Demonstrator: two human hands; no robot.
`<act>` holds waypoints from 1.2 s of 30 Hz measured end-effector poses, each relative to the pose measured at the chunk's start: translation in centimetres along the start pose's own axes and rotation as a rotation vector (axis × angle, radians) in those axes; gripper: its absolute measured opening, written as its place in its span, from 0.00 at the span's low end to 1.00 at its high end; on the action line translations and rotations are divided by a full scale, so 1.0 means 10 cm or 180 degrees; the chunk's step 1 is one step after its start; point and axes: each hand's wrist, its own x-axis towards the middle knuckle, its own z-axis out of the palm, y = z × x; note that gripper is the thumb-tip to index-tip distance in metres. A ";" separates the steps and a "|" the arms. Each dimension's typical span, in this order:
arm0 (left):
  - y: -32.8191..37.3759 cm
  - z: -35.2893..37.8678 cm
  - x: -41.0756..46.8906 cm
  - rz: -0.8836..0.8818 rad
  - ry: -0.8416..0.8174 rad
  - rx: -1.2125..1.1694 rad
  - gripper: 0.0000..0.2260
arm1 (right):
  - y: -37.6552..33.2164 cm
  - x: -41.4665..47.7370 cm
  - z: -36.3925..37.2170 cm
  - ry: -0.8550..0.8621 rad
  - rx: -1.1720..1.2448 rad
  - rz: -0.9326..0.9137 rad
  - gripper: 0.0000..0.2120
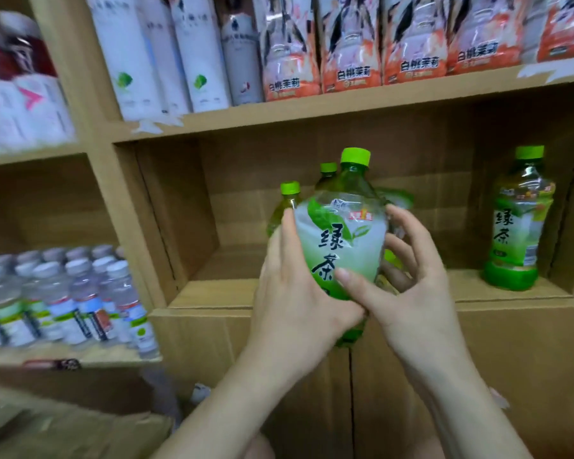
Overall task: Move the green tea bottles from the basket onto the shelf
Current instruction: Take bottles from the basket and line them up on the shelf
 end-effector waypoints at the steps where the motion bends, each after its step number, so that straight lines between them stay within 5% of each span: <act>1: -0.09 -0.11 0.03 -0.0063 0.0067 0.0023 0.54 | 0.02 0.03 0.15 -0.0113 0.0055 -0.0035 0.40; 13: -1.35 -0.76 0.25 -0.0822 0.0623 0.0054 0.52 | 0.71 0.38 1.53 -0.0995 -0.1064 -0.0017 0.36; 20: -1.71 -0.65 0.47 -0.0843 0.0637 0.0414 0.43 | 0.94 0.52 1.86 -0.1088 -0.1846 -0.0079 0.36; 24: -1.98 -0.71 0.56 -0.0899 0.0433 0.0090 0.47 | 1.13 0.72 1.89 -0.0813 -0.2067 0.0213 0.35; 28: -2.21 -0.61 0.60 -0.1317 0.0761 -0.0468 0.28 | 1.31 0.90 1.94 -0.0545 -0.2061 0.0549 0.28; 33: -2.36 -0.38 0.79 -0.1215 0.1107 0.0406 0.16 | 1.52 1.05 2.03 -0.0169 -0.1885 0.1085 0.25; 36: -2.43 -0.35 0.91 -0.1268 0.0798 0.0117 0.12 | 1.64 1.17 2.10 -0.0299 -0.1623 0.1426 0.36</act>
